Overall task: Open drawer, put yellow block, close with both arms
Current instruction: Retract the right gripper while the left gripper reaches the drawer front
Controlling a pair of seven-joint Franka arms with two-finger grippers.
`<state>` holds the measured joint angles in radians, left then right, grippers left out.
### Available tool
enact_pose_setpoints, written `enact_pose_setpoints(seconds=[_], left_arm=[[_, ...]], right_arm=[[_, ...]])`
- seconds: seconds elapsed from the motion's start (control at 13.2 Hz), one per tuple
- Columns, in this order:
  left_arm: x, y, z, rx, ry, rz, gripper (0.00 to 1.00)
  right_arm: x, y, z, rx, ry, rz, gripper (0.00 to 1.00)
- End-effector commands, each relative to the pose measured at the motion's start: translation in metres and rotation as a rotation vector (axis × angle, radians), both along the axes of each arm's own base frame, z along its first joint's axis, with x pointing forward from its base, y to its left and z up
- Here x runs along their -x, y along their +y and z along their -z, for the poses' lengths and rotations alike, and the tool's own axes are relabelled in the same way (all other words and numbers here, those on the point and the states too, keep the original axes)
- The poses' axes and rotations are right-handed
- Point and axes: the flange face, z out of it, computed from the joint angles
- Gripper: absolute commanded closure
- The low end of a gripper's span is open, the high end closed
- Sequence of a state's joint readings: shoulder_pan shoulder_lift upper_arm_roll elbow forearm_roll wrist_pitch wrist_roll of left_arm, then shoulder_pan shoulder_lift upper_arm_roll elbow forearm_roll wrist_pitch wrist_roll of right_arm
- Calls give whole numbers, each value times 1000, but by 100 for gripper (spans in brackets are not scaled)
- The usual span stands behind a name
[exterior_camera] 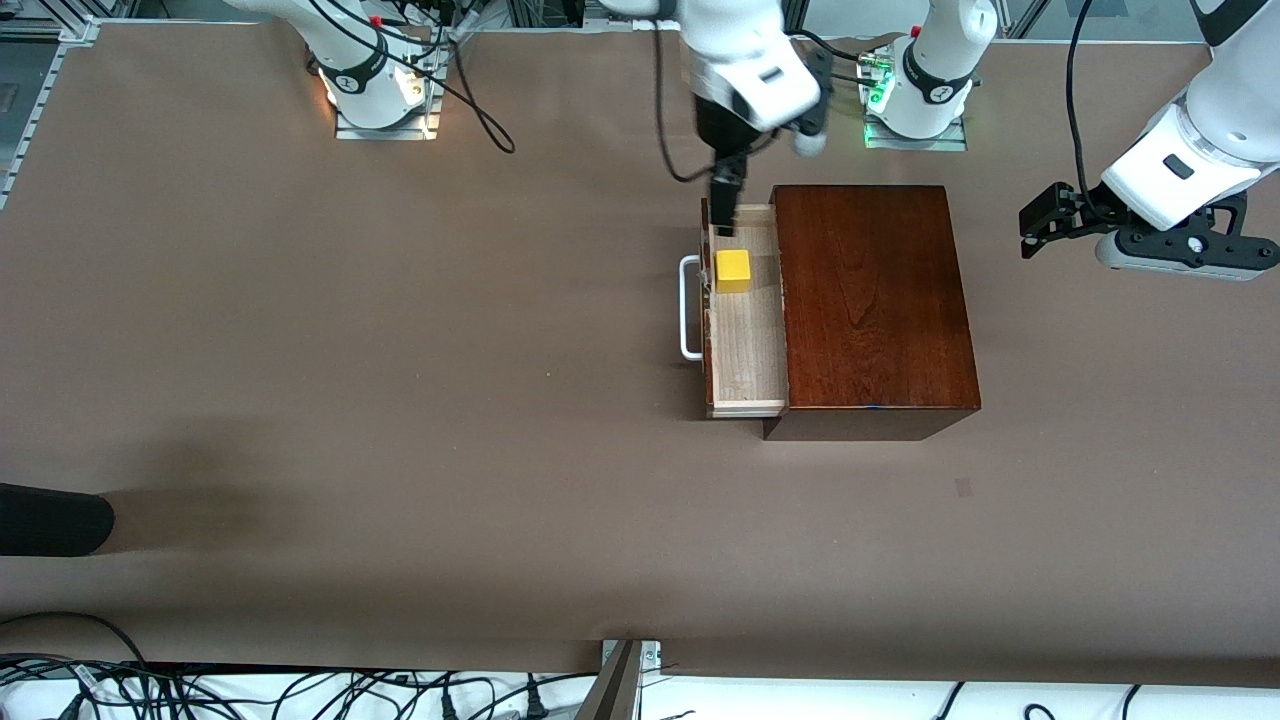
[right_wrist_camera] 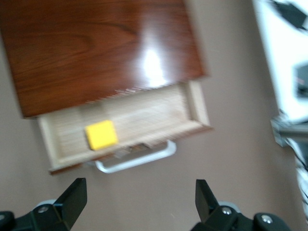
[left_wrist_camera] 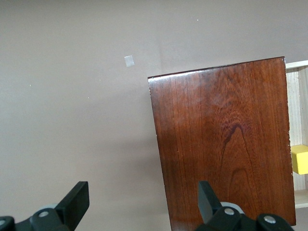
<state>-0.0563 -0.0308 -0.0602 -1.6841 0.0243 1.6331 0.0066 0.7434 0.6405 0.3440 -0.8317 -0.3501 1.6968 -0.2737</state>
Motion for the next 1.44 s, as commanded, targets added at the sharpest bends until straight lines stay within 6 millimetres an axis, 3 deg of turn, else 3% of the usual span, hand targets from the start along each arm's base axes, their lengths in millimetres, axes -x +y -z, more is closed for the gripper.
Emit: enact_pose_setpoints(seconds=[0.0,0.15,0.3,0.45,0.61,0.83,0.91,1.06,1.21,1.36], left_arm=[[-3,-6,-11,6,-2,20,0],[-3,-8,-11,6,30,27,0],[-4,-27,-14,20,68,58,0],[5,-74,-9,14,163,158,0],[11,-122,6,48,240,262,0],[20,-203,43,249,369,435,0],[24,-241,74,308,444,495,0],[18,-308,112,384,420,591,0],[4,-339,145,475,304,766,0],[-1,-369,167,536,182,922,0]], right_arm=[[-65,-104,-64,-86,2,185,0],[-110,-184,-87,-133,35,315,0],[-126,-271,-114,-164,129,447,0],[-118,-339,-143,-143,181,549,0],[-91,-384,-160,-92,208,688,0],[-58,-430,-138,-25,252,840,0],[-58,-448,-122,-17,261,881,0],[-73,-491,-84,2,308,978,0],[-85,-529,-46,8,339,1063,0],[-91,-553,-22,3,336,1107,0]])
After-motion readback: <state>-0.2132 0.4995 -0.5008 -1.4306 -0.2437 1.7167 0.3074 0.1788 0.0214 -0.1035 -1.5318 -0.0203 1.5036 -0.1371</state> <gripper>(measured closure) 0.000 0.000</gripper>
